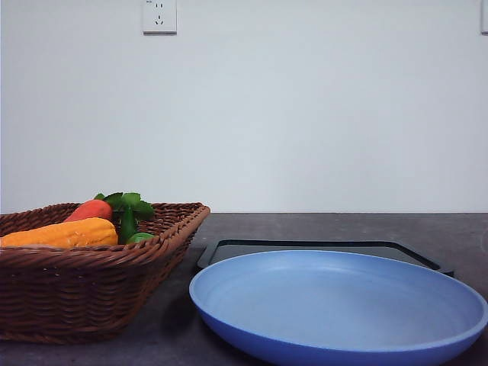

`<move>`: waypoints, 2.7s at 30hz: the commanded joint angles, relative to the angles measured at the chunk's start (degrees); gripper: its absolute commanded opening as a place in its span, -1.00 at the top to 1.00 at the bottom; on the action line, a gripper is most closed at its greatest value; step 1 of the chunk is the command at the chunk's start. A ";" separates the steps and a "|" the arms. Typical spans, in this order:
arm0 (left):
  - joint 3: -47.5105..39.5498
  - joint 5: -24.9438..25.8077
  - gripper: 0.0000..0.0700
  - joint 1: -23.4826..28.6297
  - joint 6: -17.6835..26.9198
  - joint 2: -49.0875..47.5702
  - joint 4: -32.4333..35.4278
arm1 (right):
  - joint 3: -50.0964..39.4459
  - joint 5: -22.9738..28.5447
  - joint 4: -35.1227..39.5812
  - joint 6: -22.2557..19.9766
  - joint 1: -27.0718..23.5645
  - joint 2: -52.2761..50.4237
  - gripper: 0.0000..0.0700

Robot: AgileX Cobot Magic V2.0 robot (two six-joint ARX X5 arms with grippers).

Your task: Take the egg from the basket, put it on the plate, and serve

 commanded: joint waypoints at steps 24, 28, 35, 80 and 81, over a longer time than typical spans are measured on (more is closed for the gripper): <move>3.14 18.71 1.00 0.17 -17.25 0.60 -0.22 | 4.21 -3.17 1.13 23.58 -0.07 -0.11 1.00; 7.47 20.89 1.00 0.17 -15.30 3.81 -3.99 | 9.62 -2.97 -5.75 23.45 -0.07 1.20 1.00; 16.68 28.74 1.00 0.17 -9.80 15.69 -7.74 | 21.17 -3.04 -15.27 19.35 -0.07 9.60 1.00; 35.17 43.58 0.12 -13.40 1.86 50.77 -16.70 | 33.66 -23.98 -17.71 10.67 12.16 78.00 0.52; 35.17 43.57 0.12 -13.40 1.86 50.77 -16.70 | 33.66 -23.96 -17.25 10.82 12.39 78.62 0.58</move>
